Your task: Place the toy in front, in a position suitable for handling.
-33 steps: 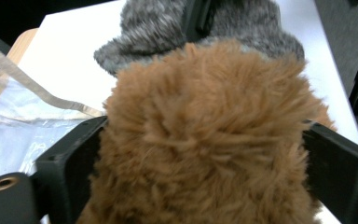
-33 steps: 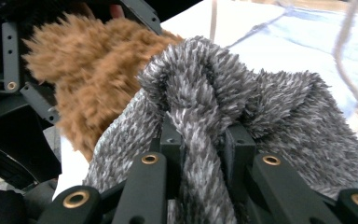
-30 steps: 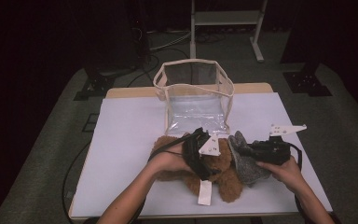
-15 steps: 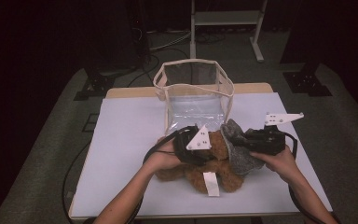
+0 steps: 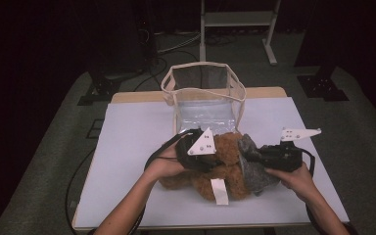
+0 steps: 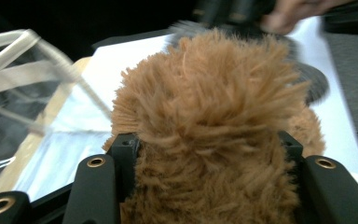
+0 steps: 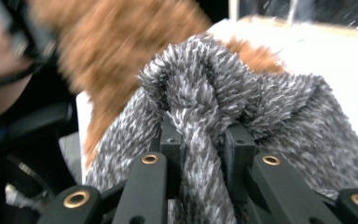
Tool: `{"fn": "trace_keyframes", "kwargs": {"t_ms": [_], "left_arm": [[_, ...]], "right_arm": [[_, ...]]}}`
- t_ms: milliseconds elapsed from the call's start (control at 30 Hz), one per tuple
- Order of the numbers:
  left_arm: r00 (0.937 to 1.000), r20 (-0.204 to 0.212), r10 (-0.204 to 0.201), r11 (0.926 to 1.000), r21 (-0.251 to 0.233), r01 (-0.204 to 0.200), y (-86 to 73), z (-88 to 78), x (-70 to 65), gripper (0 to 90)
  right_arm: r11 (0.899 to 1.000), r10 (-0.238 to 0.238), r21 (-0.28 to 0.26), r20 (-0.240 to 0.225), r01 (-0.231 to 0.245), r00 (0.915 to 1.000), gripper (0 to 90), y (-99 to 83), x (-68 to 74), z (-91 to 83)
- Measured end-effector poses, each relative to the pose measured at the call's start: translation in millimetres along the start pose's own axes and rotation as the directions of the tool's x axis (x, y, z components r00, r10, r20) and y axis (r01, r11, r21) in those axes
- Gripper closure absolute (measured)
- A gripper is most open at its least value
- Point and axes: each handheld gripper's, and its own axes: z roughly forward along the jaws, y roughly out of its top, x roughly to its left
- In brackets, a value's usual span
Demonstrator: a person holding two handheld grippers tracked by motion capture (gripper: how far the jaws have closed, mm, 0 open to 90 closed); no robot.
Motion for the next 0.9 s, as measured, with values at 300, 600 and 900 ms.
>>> {"fn": "trace_keyframes", "kwargs": {"t_ms": [300,600,900], "left_arm": [[0.9996,-0.028,0.003,1.0000,0.009,-0.003,2.5,-7.2,3.8,44.0],[0.9999,-0.002,-0.014,0.9998,-0.016,0.014,5.7,-8.6,2.0,44.0],[0.9995,-0.015,-0.027,0.9996,0.003,0.027,5.3,-7.8,7.2,43.8]], "right_arm": [[0.999,-0.016,0.052,-0.014,0.017,0.9998,73.3,-12.2,8.6,2.3],[1.000,0.022,-0.022,0.037,-0.021,0.9991,73.4,6.4,-10.3,-3.4],[0.997,0.017,0.072,0.034,-0.020,0.9993,73.2,-19.9,-1.4,-9.8]]}}
